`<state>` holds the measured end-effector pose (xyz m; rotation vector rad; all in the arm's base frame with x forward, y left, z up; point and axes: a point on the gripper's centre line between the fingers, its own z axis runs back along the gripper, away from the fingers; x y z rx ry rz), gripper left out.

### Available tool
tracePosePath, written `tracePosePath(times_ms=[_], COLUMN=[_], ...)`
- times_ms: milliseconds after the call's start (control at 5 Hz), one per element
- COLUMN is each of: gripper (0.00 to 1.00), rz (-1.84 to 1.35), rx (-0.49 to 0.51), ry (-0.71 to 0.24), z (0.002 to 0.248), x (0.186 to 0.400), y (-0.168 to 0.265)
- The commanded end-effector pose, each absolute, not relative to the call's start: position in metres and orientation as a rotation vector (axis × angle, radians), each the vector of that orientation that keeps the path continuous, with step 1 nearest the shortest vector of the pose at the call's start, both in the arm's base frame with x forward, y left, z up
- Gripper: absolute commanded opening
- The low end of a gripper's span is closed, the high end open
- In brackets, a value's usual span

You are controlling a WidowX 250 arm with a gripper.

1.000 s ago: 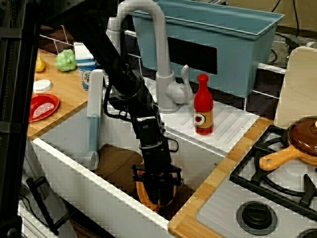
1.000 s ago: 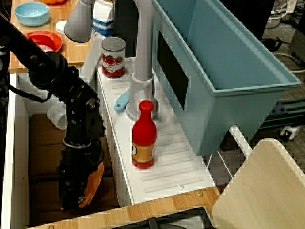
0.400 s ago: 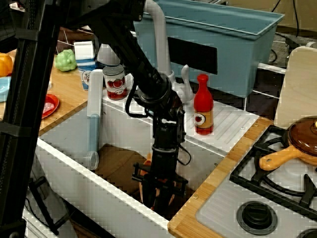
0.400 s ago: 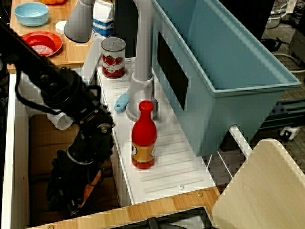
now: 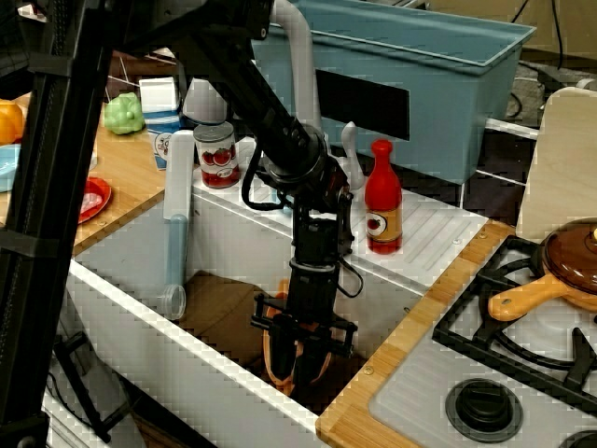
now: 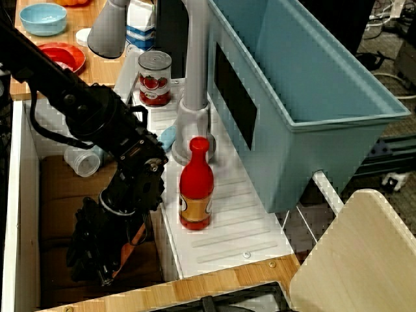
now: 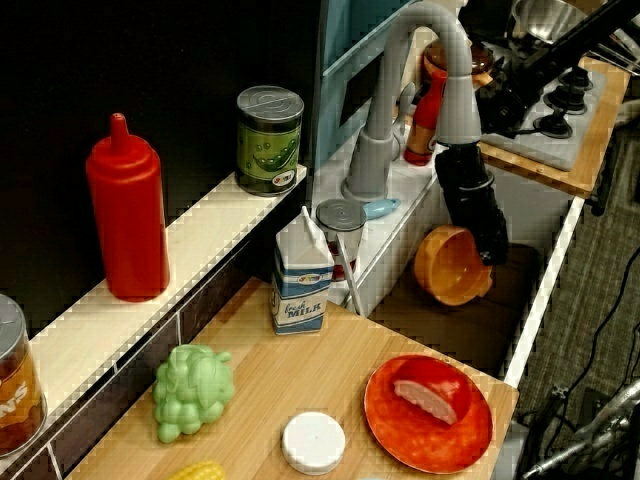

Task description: Flip orange pot upright in sink

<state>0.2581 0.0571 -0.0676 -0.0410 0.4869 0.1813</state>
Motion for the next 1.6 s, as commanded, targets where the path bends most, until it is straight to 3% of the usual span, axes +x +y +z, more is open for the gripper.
tracePosePath(times_ms=[0, 1400], gripper=[1.00, 1.00], rz=[0.177, 0.184], rx=[-0.055, -0.057], ry=[0.452, 0.470], z=[-0.0470, -0.0428], x=[0.2667, 0.2656], y=[0.0699, 0.0738])
